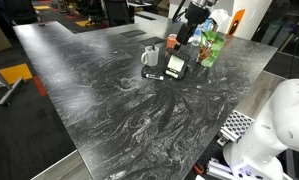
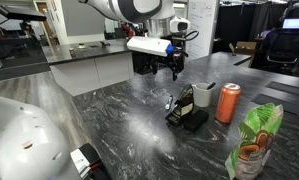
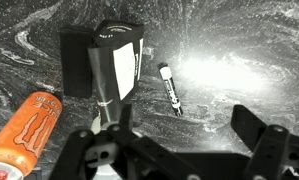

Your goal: Pick up the black sachet and slightly move it to the left.

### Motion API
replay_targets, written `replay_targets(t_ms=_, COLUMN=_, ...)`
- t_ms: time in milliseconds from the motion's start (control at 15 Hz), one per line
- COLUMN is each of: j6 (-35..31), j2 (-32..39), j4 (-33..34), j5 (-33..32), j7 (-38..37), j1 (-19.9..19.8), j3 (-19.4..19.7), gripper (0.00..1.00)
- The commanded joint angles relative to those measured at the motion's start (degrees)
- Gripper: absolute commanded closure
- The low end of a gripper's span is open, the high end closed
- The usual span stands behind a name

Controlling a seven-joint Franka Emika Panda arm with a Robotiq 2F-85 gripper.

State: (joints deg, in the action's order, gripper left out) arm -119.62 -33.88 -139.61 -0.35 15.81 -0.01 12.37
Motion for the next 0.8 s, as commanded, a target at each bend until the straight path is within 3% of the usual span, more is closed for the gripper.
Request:
replay_targets(t_ms=0, j6=-3.5, j2=6.5, j4=2.3, j5=-1.5, j7=-4.3, j1=-3.0, j3=-1.8, gripper=0.0)
replay_targets(t_ms=467, j6=-5.5, j2=12.3, j4=4.6, j5=-9.1, j7=-13.0, j1=-7.2, j3=-3.7, gripper=0.0)
replay_targets(t_ms=533, j6=-4.5, j2=13.0, j4=5.0, j5=-8.2, j7=-12.8, j1=-7.2, j3=-3.2, gripper=0.25)
replay_targets(t_ms=733, j6=-2.3, j2=15.2, j4=5.6, j5=-3.9, j7=-9.3, j1=-6.2, j3=-1.0, gripper=0.41)
